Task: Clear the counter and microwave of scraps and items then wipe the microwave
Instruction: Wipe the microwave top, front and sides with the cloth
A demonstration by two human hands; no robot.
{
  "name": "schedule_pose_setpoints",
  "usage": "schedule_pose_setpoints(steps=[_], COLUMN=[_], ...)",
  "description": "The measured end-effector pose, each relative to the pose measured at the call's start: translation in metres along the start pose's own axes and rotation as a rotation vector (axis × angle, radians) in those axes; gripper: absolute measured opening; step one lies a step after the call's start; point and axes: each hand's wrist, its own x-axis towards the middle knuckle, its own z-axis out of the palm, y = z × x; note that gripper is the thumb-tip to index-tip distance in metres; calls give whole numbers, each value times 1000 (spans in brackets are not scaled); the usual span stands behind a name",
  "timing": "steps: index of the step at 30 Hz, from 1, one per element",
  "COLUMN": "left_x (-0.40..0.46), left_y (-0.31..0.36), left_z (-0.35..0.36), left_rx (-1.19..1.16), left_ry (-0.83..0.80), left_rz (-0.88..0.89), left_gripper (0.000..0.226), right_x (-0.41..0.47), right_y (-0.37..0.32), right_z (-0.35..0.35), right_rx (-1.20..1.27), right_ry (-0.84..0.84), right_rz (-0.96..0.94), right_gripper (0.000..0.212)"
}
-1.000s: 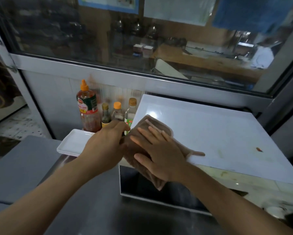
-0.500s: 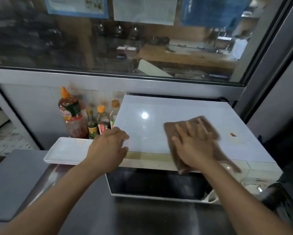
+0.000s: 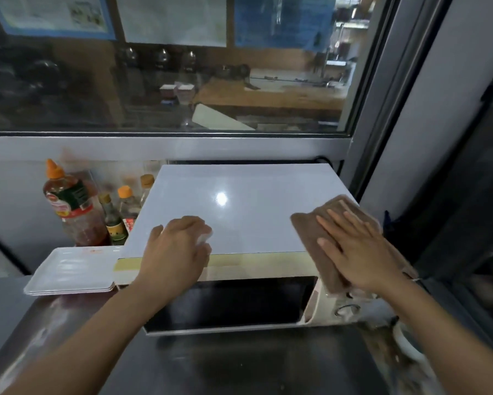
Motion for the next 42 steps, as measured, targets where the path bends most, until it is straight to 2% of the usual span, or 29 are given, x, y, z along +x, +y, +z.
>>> schedule_pose_setpoints(steps=[3,6,11,15,17,21,27,32,36,39,42], left_x=[1,-2,-5,-5,-4,-5,-5,-9,-19,-30,-35], left_y=[10,11,16,19,21,24,17,0,-44,-77,-90], left_z=[11,19,27,27,29,32,24,10,-10,-20,-19], left_rx=[15,60,155,147,127,81,5,-37,28,36,-6], left_ry=[-36,-12,20,28,27,39,-31,-79,-20,26,43], left_rz=[14,5,9,-59,-87,-128,-111,-61,-125,-147,-91], left_gripper=[23,23,30,20,22,23,30,35,28,29,32], right_x=[-1,-6,-19,-19,-22,-21,-5,-5,-1,-2,-6], right_y=[27,11,-32,3,34,72,-2,-85,-64,-34,-57], right_z=[-2,8,29,25,19,11,11,19,13,12,16], right_rx=[-14,-73,-76,-146,-158,-15,-52,30,25,-61,-119], right_ry=[34,143,205,195,181,141,143,54,2,24,124], right_rz=[71,99,-139,-290,-248,-141,-103,-285,-437,-340,-227], right_gripper=[75,82,65,61,64,90,84,82,74,78,77])
